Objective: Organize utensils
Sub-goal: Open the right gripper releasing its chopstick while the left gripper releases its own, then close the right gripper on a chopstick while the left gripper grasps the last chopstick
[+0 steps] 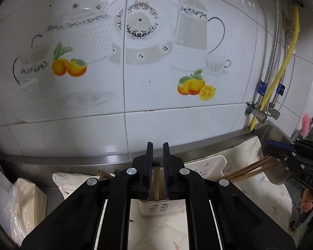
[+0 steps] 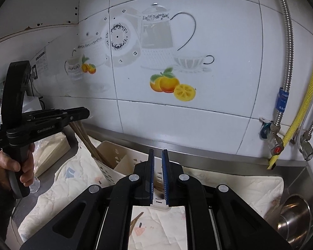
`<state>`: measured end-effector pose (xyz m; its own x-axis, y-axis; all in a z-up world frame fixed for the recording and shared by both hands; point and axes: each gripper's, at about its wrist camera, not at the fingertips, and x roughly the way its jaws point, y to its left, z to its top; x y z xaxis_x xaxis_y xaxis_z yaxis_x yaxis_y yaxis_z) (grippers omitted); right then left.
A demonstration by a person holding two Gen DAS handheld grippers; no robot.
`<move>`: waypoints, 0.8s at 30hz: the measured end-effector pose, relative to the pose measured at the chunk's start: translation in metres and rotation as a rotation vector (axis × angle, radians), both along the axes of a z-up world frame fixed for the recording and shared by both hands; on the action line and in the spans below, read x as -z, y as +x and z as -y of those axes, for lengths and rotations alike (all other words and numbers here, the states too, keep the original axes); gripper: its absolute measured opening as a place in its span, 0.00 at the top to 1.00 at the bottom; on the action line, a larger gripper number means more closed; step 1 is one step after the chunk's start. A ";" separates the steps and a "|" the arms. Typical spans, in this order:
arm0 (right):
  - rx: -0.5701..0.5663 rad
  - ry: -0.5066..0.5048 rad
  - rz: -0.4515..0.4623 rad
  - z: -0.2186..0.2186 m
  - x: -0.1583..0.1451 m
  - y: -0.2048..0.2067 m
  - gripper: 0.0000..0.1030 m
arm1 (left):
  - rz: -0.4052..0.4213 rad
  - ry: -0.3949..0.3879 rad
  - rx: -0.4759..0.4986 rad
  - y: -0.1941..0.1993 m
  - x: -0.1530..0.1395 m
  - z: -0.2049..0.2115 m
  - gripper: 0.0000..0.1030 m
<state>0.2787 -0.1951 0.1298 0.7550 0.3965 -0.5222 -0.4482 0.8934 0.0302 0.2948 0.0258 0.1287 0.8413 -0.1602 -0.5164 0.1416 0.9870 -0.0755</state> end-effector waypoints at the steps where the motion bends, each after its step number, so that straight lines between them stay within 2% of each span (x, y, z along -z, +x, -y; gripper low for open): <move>1: 0.003 -0.001 0.008 0.001 -0.002 -0.002 0.87 | 0.005 0.000 -0.004 -0.002 -0.001 0.000 0.78; 5: 0.010 -0.004 0.042 0.004 -0.008 -0.015 0.80 | 0.026 -0.004 -0.007 -0.014 -0.008 -0.001 0.70; 8: 0.009 -0.006 0.062 0.007 -0.009 -0.030 0.74 | 0.048 -0.006 -0.013 -0.030 -0.011 -0.001 0.58; 12: -0.010 -0.007 0.055 0.008 0.003 -0.056 0.74 | 0.057 -0.015 -0.014 -0.057 -0.008 -0.004 0.48; 17: -0.033 -0.031 0.009 0.002 0.037 -0.092 0.73 | 0.052 -0.030 -0.034 -0.089 0.006 -0.009 0.36; 24: -0.061 -0.065 -0.082 -0.014 0.095 -0.137 0.73 | 0.023 -0.056 -0.081 -0.129 0.037 -0.020 0.31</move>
<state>0.1420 -0.1813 0.0349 0.6840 0.4039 -0.6075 -0.5006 0.8656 0.0119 0.1662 0.0457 0.0921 0.8642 -0.1192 -0.4889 0.0641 0.9897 -0.1281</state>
